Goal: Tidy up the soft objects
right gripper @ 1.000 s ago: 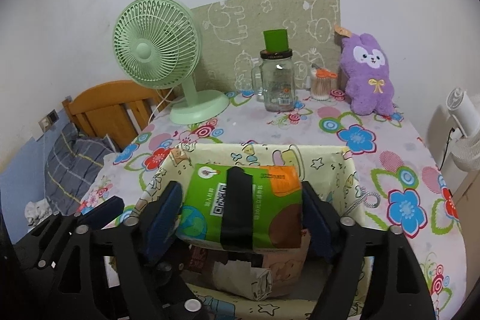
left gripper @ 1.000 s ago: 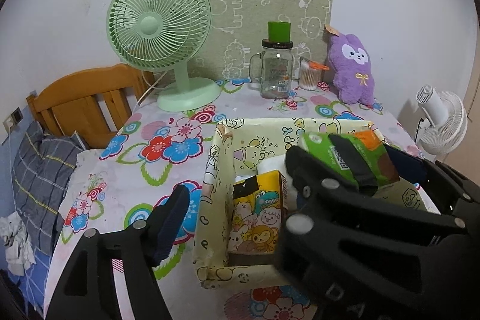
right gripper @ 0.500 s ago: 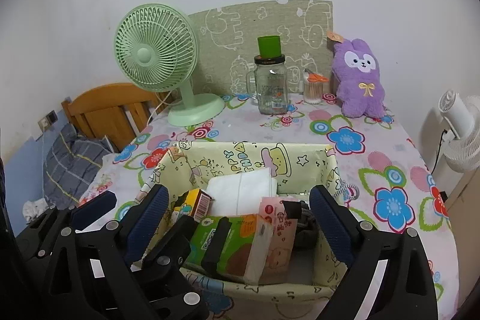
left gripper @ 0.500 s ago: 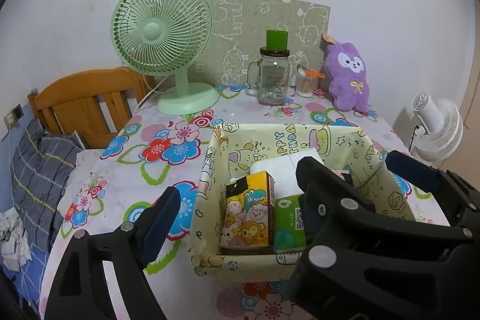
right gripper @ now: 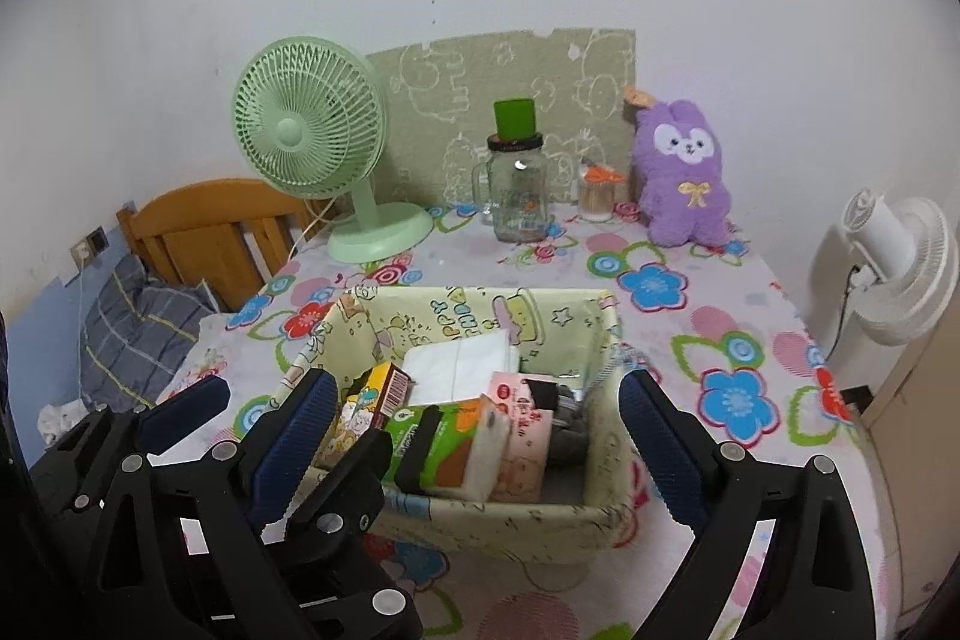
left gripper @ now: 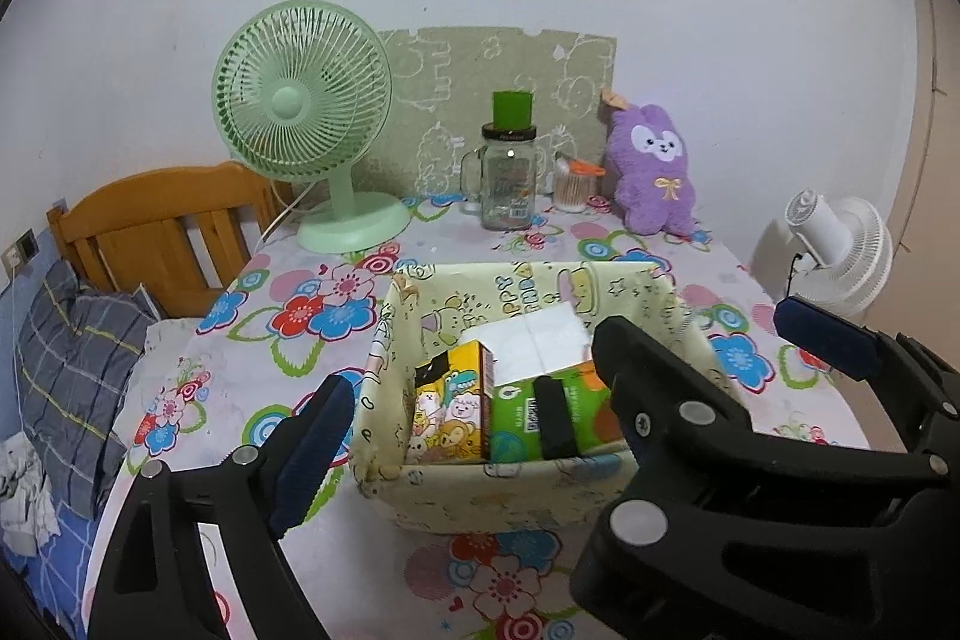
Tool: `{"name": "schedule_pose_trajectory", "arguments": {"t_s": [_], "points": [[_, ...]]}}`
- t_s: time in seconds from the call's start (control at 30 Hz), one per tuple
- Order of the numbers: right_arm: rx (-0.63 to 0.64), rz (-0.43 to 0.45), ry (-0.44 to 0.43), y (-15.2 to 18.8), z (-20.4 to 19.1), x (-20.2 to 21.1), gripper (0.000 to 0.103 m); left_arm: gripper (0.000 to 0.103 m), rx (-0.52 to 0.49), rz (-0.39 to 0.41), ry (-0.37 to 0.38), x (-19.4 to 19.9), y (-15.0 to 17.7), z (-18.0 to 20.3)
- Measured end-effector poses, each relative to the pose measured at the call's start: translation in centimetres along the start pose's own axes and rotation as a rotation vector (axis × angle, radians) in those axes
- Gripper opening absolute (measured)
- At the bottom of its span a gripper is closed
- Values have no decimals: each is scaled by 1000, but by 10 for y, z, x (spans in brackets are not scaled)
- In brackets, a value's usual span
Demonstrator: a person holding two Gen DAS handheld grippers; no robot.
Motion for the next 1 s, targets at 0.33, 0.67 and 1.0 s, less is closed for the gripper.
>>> {"name": "schedule_pose_trajectory", "arguments": {"t_s": [0.33,0.67,1.0], "points": [[8,58,26,-6,8,47,97,98,10,55,12,34,-6,6],[-4,115,64,-9,18,95,97,103,12,117,4,77,-9,4],[1,175,127,-10,22,143,97,103,28,162,-6,117,-8,-10]]}}
Point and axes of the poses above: each gripper's, at about its wrist camera, not at the fingertips, and x roughly against the way its jaws point, z to its right, y to its underside, the point moved 7 cm from there along -x, roughly the way its jaws point, and after that the axes turned 5 degrees about z, right-handed, at the moved point
